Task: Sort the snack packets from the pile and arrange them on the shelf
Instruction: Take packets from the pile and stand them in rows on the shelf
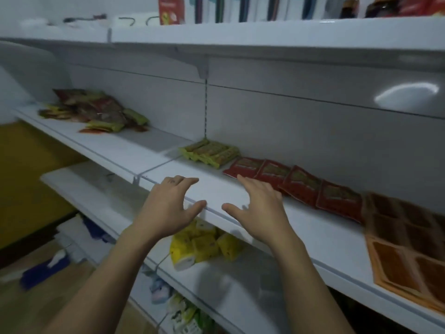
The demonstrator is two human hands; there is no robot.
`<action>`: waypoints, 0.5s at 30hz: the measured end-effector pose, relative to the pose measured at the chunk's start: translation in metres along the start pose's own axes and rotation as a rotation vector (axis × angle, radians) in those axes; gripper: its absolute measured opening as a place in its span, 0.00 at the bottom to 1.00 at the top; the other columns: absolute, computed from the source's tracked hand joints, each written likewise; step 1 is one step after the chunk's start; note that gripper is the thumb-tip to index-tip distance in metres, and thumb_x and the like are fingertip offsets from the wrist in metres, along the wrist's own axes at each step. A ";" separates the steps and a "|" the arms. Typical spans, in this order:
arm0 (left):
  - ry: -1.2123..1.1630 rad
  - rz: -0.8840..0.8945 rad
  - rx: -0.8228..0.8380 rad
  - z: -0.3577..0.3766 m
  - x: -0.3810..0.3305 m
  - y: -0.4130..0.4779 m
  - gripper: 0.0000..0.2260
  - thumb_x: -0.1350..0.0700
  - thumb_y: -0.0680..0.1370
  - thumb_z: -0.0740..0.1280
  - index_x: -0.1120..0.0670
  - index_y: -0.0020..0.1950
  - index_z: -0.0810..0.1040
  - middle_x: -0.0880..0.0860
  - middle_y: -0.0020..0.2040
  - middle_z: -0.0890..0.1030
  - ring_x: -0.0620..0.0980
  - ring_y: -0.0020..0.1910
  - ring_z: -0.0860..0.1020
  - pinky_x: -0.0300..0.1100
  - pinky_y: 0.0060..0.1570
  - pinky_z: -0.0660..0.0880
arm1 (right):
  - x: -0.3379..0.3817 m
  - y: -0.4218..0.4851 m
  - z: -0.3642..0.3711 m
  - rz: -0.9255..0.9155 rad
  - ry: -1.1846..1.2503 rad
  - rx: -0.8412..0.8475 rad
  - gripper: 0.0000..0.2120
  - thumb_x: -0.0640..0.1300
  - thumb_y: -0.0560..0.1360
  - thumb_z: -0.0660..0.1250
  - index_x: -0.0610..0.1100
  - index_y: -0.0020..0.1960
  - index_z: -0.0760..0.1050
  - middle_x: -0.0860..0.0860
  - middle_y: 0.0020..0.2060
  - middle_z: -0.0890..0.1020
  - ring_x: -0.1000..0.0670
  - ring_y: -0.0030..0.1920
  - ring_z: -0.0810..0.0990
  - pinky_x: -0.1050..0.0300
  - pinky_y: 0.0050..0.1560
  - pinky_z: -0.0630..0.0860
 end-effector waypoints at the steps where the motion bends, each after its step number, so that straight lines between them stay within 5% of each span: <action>1: 0.007 -0.028 -0.017 -0.008 0.021 -0.005 0.30 0.35 0.76 0.60 0.48 0.74 0.68 0.51 0.70 0.73 0.53 0.69 0.69 0.51 0.65 0.68 | 0.019 0.008 0.010 -0.028 0.010 0.001 0.35 0.64 0.76 0.63 0.54 0.78 0.58 0.56 0.76 0.62 0.51 0.75 0.57 0.53 0.72 0.52; 15: 0.140 -0.382 -0.135 -0.109 0.244 -0.083 0.26 0.38 0.79 0.61 0.45 0.76 0.64 0.48 0.72 0.70 0.50 0.71 0.65 0.49 0.66 0.65 | 0.250 0.092 0.133 -0.335 0.075 0.085 0.35 0.65 0.75 0.64 0.56 0.78 0.58 0.53 0.76 0.62 0.51 0.76 0.56 0.50 0.73 0.52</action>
Point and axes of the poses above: each hand's wrist, its own y-axis towards the middle knuckle, its own z-axis out of the palm, x = y × z, the point moved 7 cm from there along y, towards the middle knuckle
